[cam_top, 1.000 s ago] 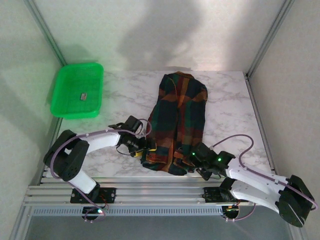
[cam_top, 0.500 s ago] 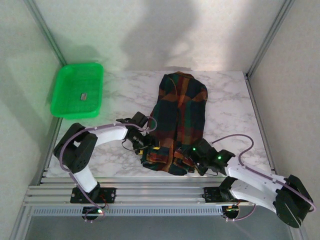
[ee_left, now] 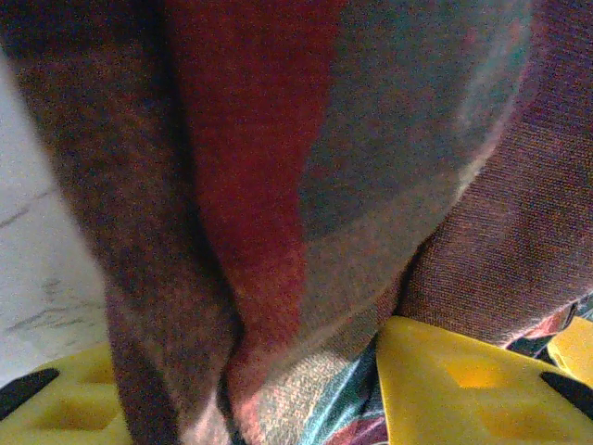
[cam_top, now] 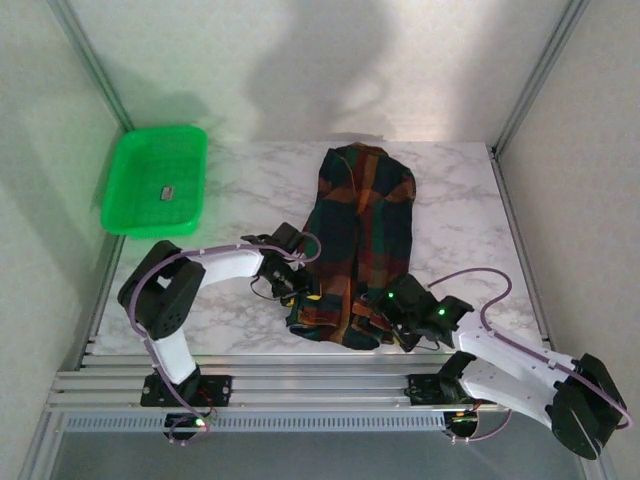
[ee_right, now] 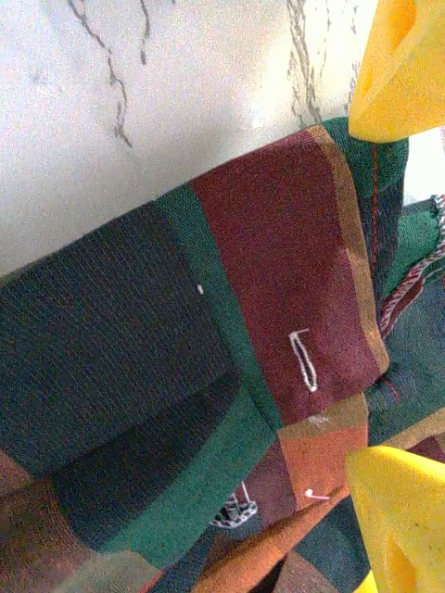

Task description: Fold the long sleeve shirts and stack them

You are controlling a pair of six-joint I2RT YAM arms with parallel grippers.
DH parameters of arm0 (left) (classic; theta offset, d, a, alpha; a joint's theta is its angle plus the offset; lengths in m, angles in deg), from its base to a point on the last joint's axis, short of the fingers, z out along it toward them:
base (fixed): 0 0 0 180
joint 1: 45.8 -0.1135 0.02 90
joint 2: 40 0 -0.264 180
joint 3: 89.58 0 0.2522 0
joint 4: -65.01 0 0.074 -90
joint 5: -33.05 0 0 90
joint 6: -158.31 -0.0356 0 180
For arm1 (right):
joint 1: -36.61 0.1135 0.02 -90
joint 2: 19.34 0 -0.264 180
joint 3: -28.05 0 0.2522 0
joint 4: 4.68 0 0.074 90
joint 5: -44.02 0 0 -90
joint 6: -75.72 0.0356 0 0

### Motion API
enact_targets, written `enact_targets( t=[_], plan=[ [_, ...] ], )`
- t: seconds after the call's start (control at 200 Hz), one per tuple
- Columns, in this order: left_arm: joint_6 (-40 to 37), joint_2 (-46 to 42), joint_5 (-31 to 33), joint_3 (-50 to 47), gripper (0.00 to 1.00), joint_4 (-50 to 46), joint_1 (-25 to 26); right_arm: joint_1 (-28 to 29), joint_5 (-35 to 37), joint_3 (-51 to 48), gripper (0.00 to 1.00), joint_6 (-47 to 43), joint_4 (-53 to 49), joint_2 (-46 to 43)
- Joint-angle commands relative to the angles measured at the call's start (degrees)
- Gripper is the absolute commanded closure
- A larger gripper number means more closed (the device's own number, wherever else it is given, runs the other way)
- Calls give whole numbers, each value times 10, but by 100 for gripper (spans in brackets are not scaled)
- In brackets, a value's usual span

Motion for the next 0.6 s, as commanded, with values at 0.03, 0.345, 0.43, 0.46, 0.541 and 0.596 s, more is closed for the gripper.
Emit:
enact_targets(
  t=[0.03,0.345,0.43,0.46,0.541,0.596],
  plan=[
    [-8,28,-5,15,61,59,17,-4,-7,6,14,-11,-3,29],
    [-6,23,1,15,83,55,16,-32,-7,9,14,-25,-74,0],
    [-5,22,-1,16,86,55,16,-37,-6,4,14,-28,-54,5],
    [-5,23,-2,17,87,55,16,-38,-7,3,14,-27,-44,9],
    [-7,23,-1,18,89,54,16,-43,-3,8,14,-34,-27,27],
    [-8,23,-2,15,91,53,16,-50,-8,11,14,-43,-12,47]
  ],
)
